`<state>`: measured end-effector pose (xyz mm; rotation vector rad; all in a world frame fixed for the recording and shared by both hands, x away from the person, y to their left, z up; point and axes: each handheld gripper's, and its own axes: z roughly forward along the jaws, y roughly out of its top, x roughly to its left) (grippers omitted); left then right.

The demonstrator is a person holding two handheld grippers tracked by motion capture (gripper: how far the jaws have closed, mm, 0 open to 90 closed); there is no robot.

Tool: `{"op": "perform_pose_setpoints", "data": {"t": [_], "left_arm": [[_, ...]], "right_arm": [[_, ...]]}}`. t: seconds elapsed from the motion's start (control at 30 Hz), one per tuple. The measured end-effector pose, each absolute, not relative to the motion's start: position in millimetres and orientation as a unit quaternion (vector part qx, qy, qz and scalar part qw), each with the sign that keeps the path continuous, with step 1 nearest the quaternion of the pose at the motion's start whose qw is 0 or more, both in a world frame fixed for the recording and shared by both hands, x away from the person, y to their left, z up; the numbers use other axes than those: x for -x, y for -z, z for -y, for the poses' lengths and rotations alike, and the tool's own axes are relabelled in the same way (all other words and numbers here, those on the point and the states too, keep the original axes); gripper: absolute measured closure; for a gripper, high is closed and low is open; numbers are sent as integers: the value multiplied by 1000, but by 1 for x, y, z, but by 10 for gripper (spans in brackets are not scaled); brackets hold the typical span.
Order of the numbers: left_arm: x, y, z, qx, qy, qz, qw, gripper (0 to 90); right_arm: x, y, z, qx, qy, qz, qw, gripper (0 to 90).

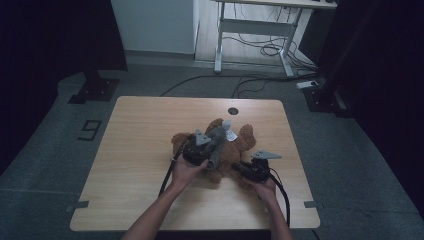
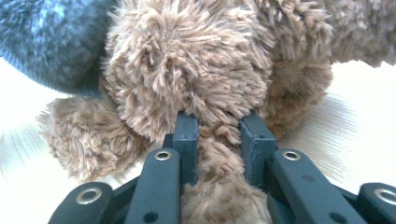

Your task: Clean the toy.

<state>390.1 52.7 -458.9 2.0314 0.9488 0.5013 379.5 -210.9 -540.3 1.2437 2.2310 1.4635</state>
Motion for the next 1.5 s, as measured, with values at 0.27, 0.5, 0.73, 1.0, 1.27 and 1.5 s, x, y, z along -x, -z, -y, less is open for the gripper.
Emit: {"op": "perform_pose_setpoints", "data": {"t": [0.27, 0.5, 0.73, 1.0, 1.27, 1.5], "left_arm": [[-382, 456, -116, -779, -214, -410, 424, 786], [-388, 474, -150, -761, -194, -449, 427, 786], [-389, 481, -160, -759, -206, -459, 413, 786], [-395, 521, -165, -771, -183, -492, 361, 788], [-401, 521, -167, -764, -166, -501, 370, 788], [-378, 459, -146, -754, -225, -441, 432, 786]], "right_arm": [[-378, 541, 212, -422, -495, -754, 95, 729], [-379, 542, 211, -422, -499, -752, 91, 728], [-379, 542, 212, -422, -502, -750, 88, 727], [-380, 543, 213, -425, -501, -749, 85, 729], [-380, 544, 216, -429, -504, -745, 82, 730], [-380, 544, 218, -431, -501, -746, 84, 732]]}}
